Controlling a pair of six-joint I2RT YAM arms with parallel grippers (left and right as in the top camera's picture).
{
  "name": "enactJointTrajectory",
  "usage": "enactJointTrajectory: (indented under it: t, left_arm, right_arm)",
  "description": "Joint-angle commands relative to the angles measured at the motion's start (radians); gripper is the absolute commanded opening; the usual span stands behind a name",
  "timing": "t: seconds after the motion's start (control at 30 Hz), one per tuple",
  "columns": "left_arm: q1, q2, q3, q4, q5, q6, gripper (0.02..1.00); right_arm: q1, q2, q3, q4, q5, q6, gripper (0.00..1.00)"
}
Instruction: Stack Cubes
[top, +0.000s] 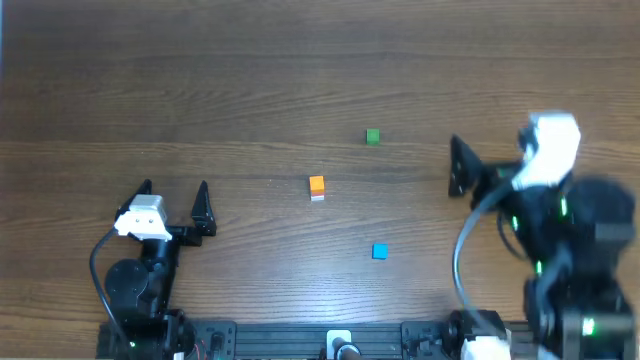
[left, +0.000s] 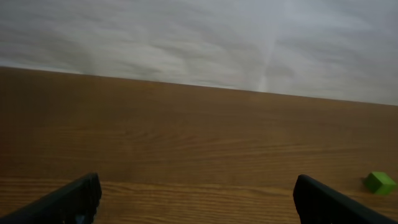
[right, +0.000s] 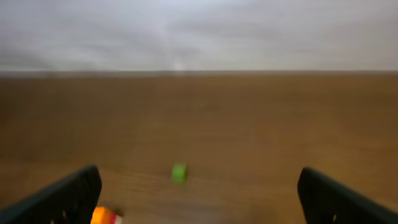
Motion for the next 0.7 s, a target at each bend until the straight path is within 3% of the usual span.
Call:
enactJointTrajectory:
  t: [0.03,0.2,0.4,0.57,0.7]
  left_arm:
    - [0.007,-0.008,-0.005,0.003,0.013,0.018,1.0]
    - [0.007,-0.008,-0.005,0.003,0.013,0.018,0.996]
    - [0.007,-0.008,-0.005,0.003,0.013,0.018,0.998]
    - [0.007,-0.008,-0.005,0.003,0.013,0.018,0.998]
    - [0.007,-0.008,-0.005,0.003,0.013,0.018,0.991]
  right_arm:
    - [0.112,0.261,0.156,-0.105,-0.023,-0.013,0.993]
    - [0.267,0.562,0.254,-0.151,0.056,0.087,0.993]
    - [0.368,0.853,0.293,-0.129,0.102,0.175,0.991]
    - [0.395,1.019,0.293,-0.104,0.176,0.307,0.991]
    - [0.382,1.089,0.293,-0.082,0.176,0.32,0.993]
